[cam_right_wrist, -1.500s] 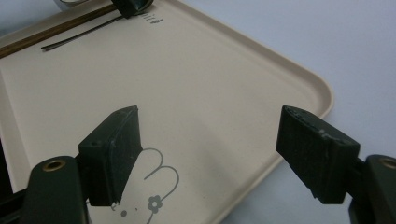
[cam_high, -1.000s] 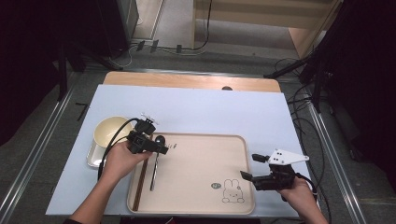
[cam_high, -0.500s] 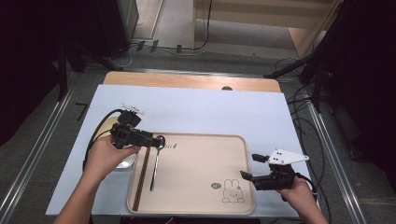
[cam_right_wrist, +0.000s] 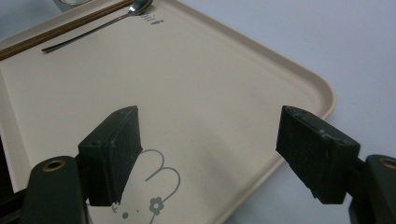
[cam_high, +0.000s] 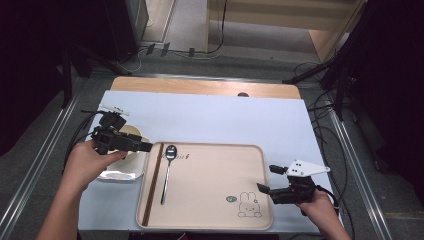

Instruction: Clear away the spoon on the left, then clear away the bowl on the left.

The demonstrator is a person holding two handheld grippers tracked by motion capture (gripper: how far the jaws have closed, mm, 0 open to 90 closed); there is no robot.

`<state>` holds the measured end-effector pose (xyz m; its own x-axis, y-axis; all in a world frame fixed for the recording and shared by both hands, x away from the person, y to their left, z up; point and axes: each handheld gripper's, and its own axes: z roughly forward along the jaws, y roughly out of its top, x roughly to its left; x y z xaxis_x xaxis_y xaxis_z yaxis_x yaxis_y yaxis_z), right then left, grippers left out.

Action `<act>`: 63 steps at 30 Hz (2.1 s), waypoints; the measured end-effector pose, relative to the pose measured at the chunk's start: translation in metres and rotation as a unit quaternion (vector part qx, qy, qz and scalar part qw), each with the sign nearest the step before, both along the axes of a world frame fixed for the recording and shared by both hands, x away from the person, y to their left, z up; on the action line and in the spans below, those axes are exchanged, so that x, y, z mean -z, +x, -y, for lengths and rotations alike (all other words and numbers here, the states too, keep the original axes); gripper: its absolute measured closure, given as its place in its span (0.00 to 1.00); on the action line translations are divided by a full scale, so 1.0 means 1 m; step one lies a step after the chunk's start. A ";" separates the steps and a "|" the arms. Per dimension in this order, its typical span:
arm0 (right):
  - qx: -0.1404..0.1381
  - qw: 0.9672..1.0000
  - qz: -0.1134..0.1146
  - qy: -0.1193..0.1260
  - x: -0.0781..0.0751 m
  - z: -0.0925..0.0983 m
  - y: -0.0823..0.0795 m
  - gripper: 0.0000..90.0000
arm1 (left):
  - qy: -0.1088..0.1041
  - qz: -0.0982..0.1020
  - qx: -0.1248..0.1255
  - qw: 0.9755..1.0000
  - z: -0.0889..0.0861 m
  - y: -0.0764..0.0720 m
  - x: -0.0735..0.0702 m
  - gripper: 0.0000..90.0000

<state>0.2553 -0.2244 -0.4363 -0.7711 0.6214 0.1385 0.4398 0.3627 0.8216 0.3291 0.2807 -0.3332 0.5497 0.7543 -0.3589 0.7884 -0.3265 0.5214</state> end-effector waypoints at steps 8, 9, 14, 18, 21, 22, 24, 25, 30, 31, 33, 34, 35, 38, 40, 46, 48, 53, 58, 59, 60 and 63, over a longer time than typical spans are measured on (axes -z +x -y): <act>0.006 1.000 0.000 0.004 -0.001 0.002 0.000 0.24 | -0.003 -0.001 -0.018 1.000 -0.017 0.002 0.002 0.41; 0.004 1.000 0.000 0.003 -0.001 0.001 0.000 0.24 | -0.002 -0.001 -0.020 1.000 -0.020 0.003 0.002 0.41; 0.000 1.000 0.001 0.001 -0.001 0.000 0.000 0.24 | -0.001 -0.003 -0.037 0.999 -0.033 0.003 0.005 0.41; 0.003 1.000 0.000 0.003 -0.001 0.001 -0.001 0.24 | 0.003 -0.003 -0.053 0.999 -0.044 0.003 0.007 0.41; 0.002 1.000 0.000 0.002 -0.001 0.001 -0.001 0.24 | 0.005 -0.005 -0.064 0.998 -0.053 0.003 0.009 0.41; 0.002 1.000 0.000 0.002 -0.001 0.001 -0.001 0.24 | 0.007 -0.006 -0.067 0.998 -0.055 0.003 0.009 0.41; 0.002 1.000 0.001 0.002 -0.001 0.001 0.000 0.24 | 0.007 -0.003 -0.068 0.998 -0.059 0.003 0.010 0.41; 0.001 1.000 0.001 0.002 -0.001 0.001 0.000 0.24 | 0.004 -0.004 -0.069 0.998 -0.062 0.003 0.011 0.41; 0.001 1.000 0.001 0.002 -0.001 0.001 -0.001 0.25 | 0.006 -0.001 -0.090 0.996 -0.074 0.002 0.012 0.41; 0.002 1.000 0.001 0.002 -0.001 0.001 -0.001 0.24 | 0.009 0.001 -0.095 0.995 -0.077 0.002 0.013 0.41; 0.001 1.000 0.001 0.002 -0.001 0.001 0.000 0.24 | 0.012 0.000 -0.104 0.994 -0.082 0.002 0.014 0.41; 0.001 1.000 0.001 0.002 -0.001 0.001 0.000 0.24 | 0.013 -0.001 -0.110 0.994 -0.084 0.002 0.015 0.41; 0.001 1.000 0.001 0.002 -0.001 0.001 0.000 0.24 | 0.015 0.000 -0.113 0.993 -0.087 0.002 0.016 0.41; 0.000 1.000 0.001 0.002 -0.001 0.001 0.000 0.24 | 0.026 -0.001 -0.130 0.991 -0.095 0.002 0.020 0.41; 0.000 1.000 0.001 0.002 -0.001 0.001 0.000 0.24 | 0.036 -0.004 -0.140 0.989 -0.100 0.003 0.023 0.41; -0.001 1.000 0.001 0.001 -0.001 0.000 0.000 0.24 | 0.033 -0.008 -0.162 0.986 -0.110 0.005 0.031 0.42; -0.002 1.000 0.001 0.000 -0.001 0.000 0.000 0.24 | 0.042 -0.015 -0.170 0.984 -0.112 0.008 0.036 0.43; -0.002 1.000 0.001 0.000 -0.001 0.000 0.000 0.24 | 0.053 -0.029 -0.184 0.981 -0.111 0.017 0.051 0.53; -0.002 1.000 0.001 -0.001 0.000 0.000 0.000 0.24 | 0.069 -0.045 -0.194 0.978 -0.106 0.024 0.063 0.60; -0.002 1.000 0.001 -0.001 0.000 0.000 0.000 0.24 | 0.075 -0.047 -0.196 0.977 -0.106 0.025 0.065 0.62; -0.002 1.000 0.001 -0.002 0.000 0.000 0.000 0.24 | 0.080 -0.050 -0.200 0.975 -0.105 0.027 0.066 0.66; -0.001 1.000 -0.001 -0.002 0.000 -0.001 0.000 0.24 | 0.079 -0.061 -0.207 0.973 -0.104 0.031 0.072 0.75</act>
